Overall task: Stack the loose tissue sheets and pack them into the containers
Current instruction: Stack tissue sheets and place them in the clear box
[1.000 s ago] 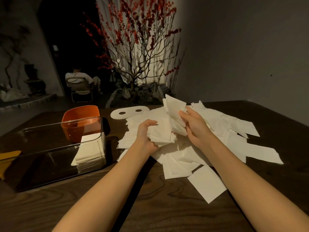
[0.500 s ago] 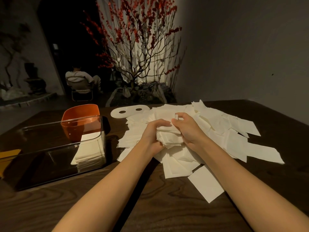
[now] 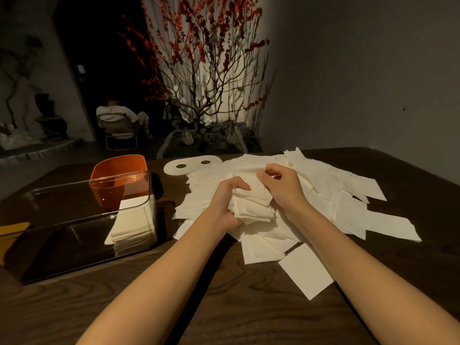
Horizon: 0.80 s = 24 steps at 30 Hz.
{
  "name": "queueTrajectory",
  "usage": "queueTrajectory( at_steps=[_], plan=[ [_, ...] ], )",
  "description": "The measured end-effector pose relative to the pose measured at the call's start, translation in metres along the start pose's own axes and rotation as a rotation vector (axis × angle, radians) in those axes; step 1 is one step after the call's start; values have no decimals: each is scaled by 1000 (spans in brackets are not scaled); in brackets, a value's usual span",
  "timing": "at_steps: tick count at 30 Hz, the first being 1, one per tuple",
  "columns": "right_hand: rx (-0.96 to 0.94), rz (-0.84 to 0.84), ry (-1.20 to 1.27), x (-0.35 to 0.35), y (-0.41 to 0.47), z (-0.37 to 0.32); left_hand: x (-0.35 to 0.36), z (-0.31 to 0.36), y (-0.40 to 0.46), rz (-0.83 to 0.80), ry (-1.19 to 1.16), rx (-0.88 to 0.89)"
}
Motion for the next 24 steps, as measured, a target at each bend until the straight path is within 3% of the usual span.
queueTrajectory(
  at_steps=[3, 11, 18, 24],
  plan=[
    [29, 22, 51, -2, 2, 2, 1, 0, -1, -28, -51, 17],
    [210, 57, 316, -10, 4, 0, 4, 3, -6, 114, -167, 54],
    [325, 63, 340, -16, 7, 1, 0, 4, -7, 152, -44, 108],
    [533, -33, 330, -16, 6, -6, 6, 7, -6, 84, -101, 216]
  ],
)
Point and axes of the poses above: each hand's wrist, its own y-axis towards the middle knuckle, its own x-axis out of the palm, z = x × y, the point moved 2 cm from there along y, towards the middle knuckle, and after that the axes turned 6 degrees about x, right-handed, at the moved point
